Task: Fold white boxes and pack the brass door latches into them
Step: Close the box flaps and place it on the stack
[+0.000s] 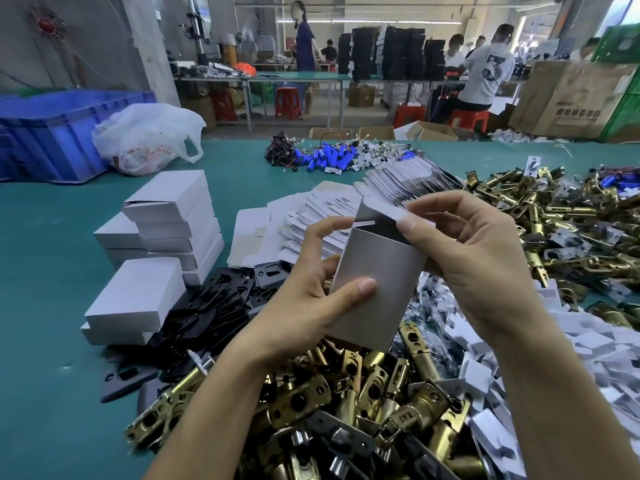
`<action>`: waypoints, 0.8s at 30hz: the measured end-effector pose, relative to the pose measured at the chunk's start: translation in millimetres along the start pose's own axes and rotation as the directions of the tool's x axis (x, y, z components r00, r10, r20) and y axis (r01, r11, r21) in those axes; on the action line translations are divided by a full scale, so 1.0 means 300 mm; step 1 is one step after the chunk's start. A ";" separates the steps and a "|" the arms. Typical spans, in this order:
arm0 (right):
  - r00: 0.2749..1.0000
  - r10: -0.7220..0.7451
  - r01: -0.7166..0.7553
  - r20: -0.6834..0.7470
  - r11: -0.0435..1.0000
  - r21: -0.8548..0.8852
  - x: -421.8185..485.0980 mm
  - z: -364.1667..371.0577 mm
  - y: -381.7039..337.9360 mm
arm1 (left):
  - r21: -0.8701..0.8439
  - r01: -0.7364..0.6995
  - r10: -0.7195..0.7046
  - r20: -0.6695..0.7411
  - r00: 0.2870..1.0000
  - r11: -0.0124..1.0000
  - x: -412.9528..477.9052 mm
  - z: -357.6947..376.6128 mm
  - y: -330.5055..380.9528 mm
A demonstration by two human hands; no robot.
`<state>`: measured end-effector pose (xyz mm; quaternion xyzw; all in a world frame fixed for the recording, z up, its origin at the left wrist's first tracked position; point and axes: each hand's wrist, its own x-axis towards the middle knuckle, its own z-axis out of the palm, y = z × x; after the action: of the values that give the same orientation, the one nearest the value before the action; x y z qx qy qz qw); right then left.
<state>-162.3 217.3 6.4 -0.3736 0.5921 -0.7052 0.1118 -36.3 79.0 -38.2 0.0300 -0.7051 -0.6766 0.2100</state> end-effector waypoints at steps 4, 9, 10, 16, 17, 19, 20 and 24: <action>0.997 0.068 -0.072 0.036 0.984 0.162 -0.003 -0.006 -0.015 | -0.007 -0.008 0.008 0.002 1.000 1.000 0.001 -0.003 0.009; 0.984 0.110 -0.145 0.140 0.952 0.268 0.000 -0.024 -0.022 | -0.039 -0.021 0.021 -0.010 1.000 0.999 -0.001 -0.010 0.012; 0.983 0.126 -0.158 0.133 0.951 0.266 0.000 -0.025 -0.022 | -0.038 -0.021 0.021 -0.006 1.000 0.999 -0.001 -0.010 0.011; 0.977 0.147 -0.180 0.154 0.958 0.225 0.001 -0.030 -0.021 | 0.040 -0.078 0.077 0.032 0.997 0.996 -0.001 -0.001 0.012; 0.980 0.137 -0.165 0.144 0.964 0.206 0.001 -0.030 -0.019 | 0.047 -0.085 0.083 0.047 0.995 0.995 -0.002 0.002 0.013; 0.983 0.099 -0.123 0.155 0.980 0.157 -0.002 -0.027 -0.015 | 0.052 -0.084 0.080 0.067 0.995 0.995 -0.003 0.006 0.013; 0.981 0.078 -0.103 0.177 0.986 0.134 -0.003 -0.025 -0.013 | 0.051 -0.084 0.080 0.070 0.994 0.995 -0.003 0.008 0.015; 0.963 0.068 -0.116 0.260 0.977 0.176 -0.004 -0.020 -0.016 | 0.035 -0.084 0.083 0.044 0.996 0.996 -0.006 0.010 0.022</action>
<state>-164.1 223.8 10.2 -0.4198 0.5199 -0.6992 0.2541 -34.1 82.8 -32.2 -0.0099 -0.7224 -0.6546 0.2225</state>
